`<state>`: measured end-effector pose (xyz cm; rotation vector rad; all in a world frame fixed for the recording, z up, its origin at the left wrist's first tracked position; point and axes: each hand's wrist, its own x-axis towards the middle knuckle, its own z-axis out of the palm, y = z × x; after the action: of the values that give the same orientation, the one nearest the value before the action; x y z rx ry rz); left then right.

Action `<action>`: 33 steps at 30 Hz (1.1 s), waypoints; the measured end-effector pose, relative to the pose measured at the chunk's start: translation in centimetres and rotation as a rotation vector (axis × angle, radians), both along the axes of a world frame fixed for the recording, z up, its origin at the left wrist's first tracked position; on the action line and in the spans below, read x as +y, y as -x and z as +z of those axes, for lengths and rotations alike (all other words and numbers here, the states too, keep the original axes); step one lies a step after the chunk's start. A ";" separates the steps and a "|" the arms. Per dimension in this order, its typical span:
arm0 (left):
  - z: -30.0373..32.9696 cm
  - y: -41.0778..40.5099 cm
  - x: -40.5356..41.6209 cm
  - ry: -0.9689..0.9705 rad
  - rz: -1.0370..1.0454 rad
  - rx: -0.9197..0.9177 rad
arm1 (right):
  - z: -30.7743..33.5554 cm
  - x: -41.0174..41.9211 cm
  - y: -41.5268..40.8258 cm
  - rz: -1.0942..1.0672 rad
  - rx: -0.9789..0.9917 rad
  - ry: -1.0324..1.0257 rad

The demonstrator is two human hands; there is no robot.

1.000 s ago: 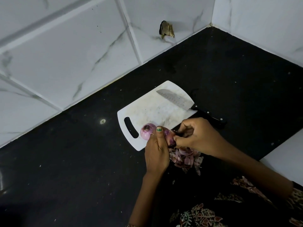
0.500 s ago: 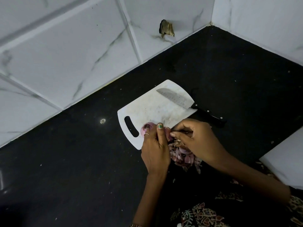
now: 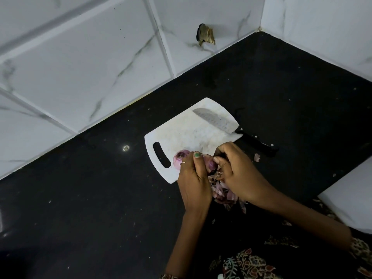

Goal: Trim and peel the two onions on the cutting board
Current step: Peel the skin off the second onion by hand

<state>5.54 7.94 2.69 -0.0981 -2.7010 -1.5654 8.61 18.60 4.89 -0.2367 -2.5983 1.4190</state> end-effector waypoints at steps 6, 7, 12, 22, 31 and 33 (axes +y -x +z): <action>-0.3 0.1 0.2 -0.119 0.013 0.018 | 0.0 0.1 0.3 -0.092 -0.121 0.265; -0.5 0.0 0.1 -0.142 0.023 0.012 | 0.1 0.2 0.3 -0.111 -0.119 0.324; -0.7 0.1 -0.1 -0.187 0.035 0.032 | 1.1 0.5 0.0 -0.064 -0.054 0.540; -0.3 -0.2 0.0 -0.258 -0.187 -0.037 | 0.7 0.8 0.2 -0.086 0.016 0.395; 0.0 -1.2 0.0 -0.384 -0.243 -0.161 | 1.4 1.1 0.5 -0.241 0.017 0.575; 0.4 -1.3 -0.2 -0.446 -0.231 -0.209 | 1.6 1.1 0.6 -0.295 -0.011 0.735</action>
<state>6.87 7.79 3.04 -0.2581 -2.4715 -2.3270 8.03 19.72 6.47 -0.6793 -1.8253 2.1647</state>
